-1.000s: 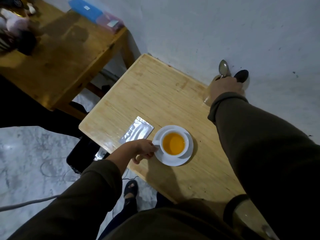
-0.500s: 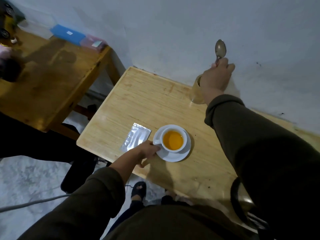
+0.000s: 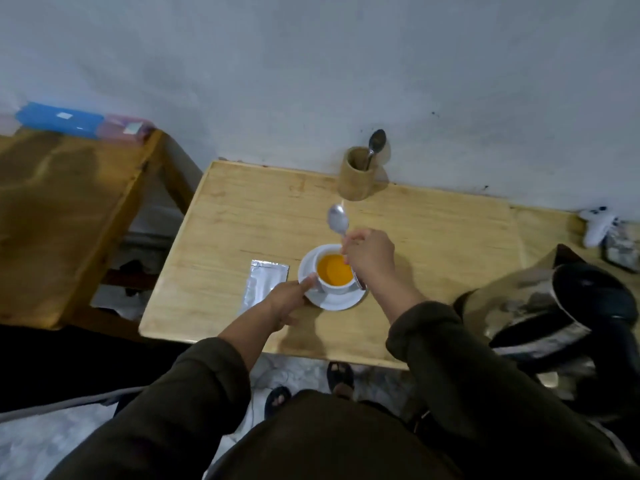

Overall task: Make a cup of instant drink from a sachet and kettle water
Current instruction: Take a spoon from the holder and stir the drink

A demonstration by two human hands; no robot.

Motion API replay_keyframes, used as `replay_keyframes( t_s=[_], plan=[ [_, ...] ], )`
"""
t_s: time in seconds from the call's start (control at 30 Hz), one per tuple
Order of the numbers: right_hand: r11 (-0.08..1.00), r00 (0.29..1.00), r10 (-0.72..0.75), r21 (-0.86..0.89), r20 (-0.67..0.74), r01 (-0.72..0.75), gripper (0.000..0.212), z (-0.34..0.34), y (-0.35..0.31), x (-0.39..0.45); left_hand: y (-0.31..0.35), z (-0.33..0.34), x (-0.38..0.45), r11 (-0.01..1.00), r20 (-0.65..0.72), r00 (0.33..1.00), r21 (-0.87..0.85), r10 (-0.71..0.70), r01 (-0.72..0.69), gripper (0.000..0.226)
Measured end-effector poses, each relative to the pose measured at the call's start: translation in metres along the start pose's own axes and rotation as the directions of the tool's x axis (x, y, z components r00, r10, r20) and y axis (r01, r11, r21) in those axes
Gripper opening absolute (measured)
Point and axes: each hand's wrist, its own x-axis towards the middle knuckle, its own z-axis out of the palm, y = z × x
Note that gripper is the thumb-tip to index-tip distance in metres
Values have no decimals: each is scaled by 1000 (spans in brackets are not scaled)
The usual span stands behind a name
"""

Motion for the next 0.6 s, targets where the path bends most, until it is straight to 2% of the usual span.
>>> replay_keyframes(
  t_s=[0.1,0.17,0.3,0.43,0.53,0.6],
  plan=[
    [999,999,32,17,23,-32,15,2,15,-18,-1,-1,6,998,-16,1000,-52,-25,24,55],
    [994,998,43,99,54,-48,13,2,21,-26,-2,-2,11,998,-20,1000,-54,-23,22,57],
    [953,967,181,209,178,-217,25,1,27,-31,-3,-5,18,999,-22,1000,-49,-15,14,57],
    [879,927,247,336,284,-337,18,3,30,-26,-1,-5,20,1000,-19,1000,-25,-6,5,52],
    [920,935,198,274,296,-281,9,3,34,-24,-1,-6,21,1000,-16,1000,-15,-9,9,52],
    [962,961,149,189,232,-195,20,4,36,-21,-1,-7,21,1000,-20,1000,-12,-11,11,52]
  ],
)
